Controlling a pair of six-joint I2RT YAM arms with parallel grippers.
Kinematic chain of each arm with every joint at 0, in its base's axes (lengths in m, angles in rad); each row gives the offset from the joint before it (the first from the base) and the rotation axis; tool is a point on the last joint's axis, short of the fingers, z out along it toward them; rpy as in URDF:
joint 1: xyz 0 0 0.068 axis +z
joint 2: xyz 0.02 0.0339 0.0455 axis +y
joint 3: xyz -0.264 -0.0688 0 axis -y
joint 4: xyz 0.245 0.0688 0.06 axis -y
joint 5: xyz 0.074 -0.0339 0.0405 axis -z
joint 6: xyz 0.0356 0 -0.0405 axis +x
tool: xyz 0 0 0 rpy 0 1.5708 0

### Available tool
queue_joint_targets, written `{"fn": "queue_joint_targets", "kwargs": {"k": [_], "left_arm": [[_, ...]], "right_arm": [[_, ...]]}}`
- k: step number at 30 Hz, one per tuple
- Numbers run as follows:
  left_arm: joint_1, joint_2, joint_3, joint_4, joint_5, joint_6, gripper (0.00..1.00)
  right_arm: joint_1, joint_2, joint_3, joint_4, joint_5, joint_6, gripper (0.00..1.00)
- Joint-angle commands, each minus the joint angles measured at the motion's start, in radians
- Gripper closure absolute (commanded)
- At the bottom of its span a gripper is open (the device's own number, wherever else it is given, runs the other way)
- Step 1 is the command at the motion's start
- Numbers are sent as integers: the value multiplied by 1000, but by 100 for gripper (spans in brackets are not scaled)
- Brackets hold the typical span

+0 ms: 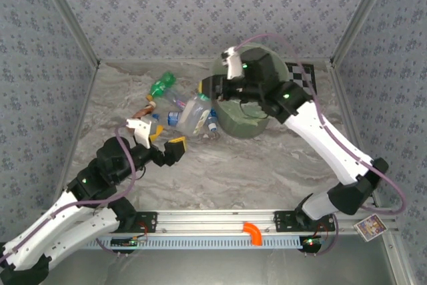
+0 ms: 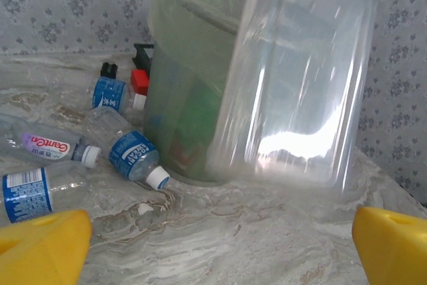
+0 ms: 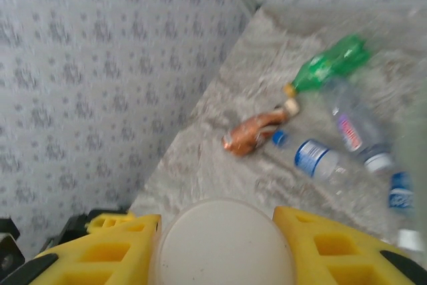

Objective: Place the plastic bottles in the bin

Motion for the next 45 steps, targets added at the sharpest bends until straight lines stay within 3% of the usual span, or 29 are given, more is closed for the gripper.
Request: {"fn": "queue_joint_targets", "kwargs": {"k": [1, 11, 19, 24, 27, 29, 32, 39, 45], "left_arm": [[-5, -28, 22, -18, -44, -9, 0], [-5, -42, 8, -86, -151, -51, 0], [-5, -63, -5, -126, -179, -86, 0], [-5, -79, -19, -143, -185, -91, 0], [-5, -82, -20, -157, -201, -86, 0], [-3, -78, -23, -164, -221, -80, 0], [-3, -63, -27, -164, -268, -74, 0], [41, 86, 4, -139, -308, -69, 0], [180, 267, 66, -105, -219, -99, 0]], "right_arm": [[-74, -79, 47, 8, 46, -24, 65], [-297, -153, -6, 107, 295, -93, 66], [-338, 22, 38, 155, 351, -112, 65], [-324, 168, 114, 85, 344, -137, 62], [-311, 234, 142, 37, 335, -149, 52], [-306, 265, 161, 3, 312, -152, 35], [-299, 290, 190, -45, 291, -165, 0], [-296, 242, 171, -49, 319, -184, 0], [-285, 192, 175, -41, 281, -181, 0]]}}
